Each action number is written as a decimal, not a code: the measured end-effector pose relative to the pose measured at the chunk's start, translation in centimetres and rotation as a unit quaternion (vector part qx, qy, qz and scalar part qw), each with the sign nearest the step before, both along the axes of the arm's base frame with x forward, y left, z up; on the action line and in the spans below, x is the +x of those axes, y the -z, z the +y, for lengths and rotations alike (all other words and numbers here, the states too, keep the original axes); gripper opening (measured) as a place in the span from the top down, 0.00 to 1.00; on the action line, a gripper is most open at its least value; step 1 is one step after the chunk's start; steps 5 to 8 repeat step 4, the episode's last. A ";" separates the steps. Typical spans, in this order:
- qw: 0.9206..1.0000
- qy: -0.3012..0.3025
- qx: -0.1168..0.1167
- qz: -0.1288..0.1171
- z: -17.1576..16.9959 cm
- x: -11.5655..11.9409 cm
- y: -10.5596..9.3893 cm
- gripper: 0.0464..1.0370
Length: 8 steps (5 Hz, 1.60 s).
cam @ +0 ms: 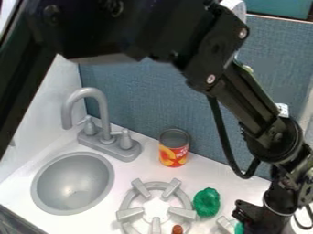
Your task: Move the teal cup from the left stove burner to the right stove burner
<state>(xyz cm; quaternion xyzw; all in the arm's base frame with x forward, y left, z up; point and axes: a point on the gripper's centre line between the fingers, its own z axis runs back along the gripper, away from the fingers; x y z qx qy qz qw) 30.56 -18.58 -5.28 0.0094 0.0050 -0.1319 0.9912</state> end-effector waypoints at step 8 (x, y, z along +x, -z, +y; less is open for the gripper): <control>0.995 -0.071 -0.017 -0.070 5.0 -2.7 -8.8 0.04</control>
